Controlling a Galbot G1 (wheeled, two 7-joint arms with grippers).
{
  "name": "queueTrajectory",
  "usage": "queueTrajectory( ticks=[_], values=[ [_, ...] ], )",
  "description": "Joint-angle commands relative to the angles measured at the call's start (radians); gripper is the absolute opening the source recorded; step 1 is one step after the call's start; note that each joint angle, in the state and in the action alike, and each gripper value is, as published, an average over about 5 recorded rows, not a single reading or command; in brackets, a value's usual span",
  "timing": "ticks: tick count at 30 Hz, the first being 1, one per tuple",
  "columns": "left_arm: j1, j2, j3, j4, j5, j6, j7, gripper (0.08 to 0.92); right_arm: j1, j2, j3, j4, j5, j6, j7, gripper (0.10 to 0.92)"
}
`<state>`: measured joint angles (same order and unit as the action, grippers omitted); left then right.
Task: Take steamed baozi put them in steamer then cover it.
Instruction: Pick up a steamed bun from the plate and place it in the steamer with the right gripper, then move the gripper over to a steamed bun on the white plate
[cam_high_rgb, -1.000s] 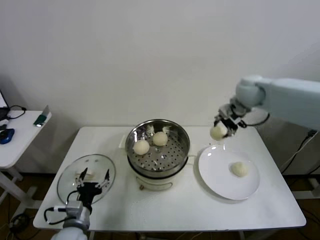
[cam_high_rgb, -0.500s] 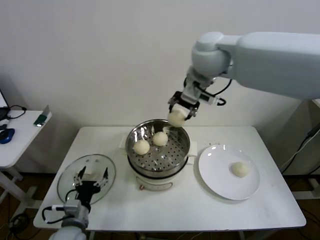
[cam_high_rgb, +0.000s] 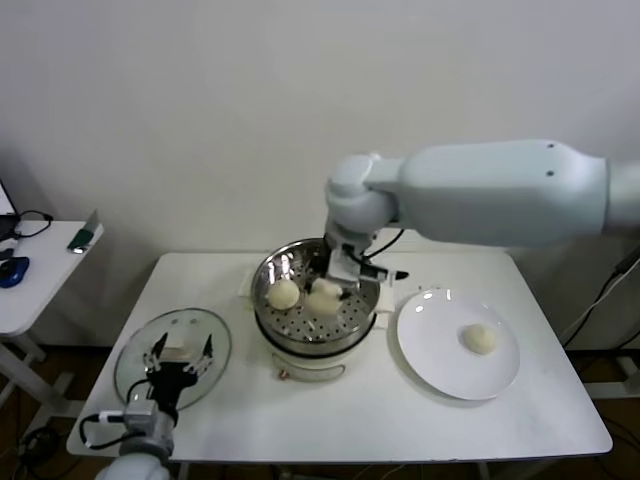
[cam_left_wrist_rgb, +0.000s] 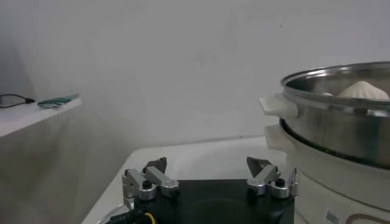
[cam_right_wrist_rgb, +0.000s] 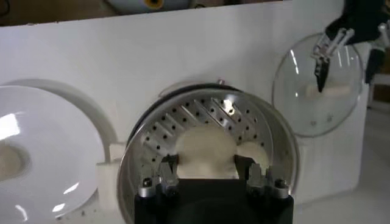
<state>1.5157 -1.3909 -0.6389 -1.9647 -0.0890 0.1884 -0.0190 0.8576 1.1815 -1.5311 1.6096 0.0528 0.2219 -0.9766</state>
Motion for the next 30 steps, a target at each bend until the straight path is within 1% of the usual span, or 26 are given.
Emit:
queueTrajectory(
  ticks=[1,19,22,27,30],
  values=[
    [0.0,-0.002,-0.002,0.001,0.0,-0.001,-0.001,0.823,-0.168,0.04,0.006,-0.04,-0.106,-0.004,0.027,0.636],
    [-0.002,-0.003,0.006,0.012,-0.002,-0.008,-0.002,0.823,-0.222,0.109,0.011,-0.153,-0.137,0.009,0.071,0.639],
    [-0.001,-0.002,0.007,0.013,-0.002,-0.01,-0.003,0.823,-0.224,0.121,0.012,-0.166,-0.131,0.017,0.075,0.679],
    [0.001,-0.001,0.007,0.013,-0.003,-0.012,-0.004,0.823,-0.205,0.124,0.01,-0.178,-0.101,0.042,0.052,0.798],
    [0.002,-0.002,0.007,0.012,-0.003,-0.012,-0.005,0.823,-0.175,0.115,0.019,-0.188,-0.077,0.072,0.016,0.819]
  ],
)
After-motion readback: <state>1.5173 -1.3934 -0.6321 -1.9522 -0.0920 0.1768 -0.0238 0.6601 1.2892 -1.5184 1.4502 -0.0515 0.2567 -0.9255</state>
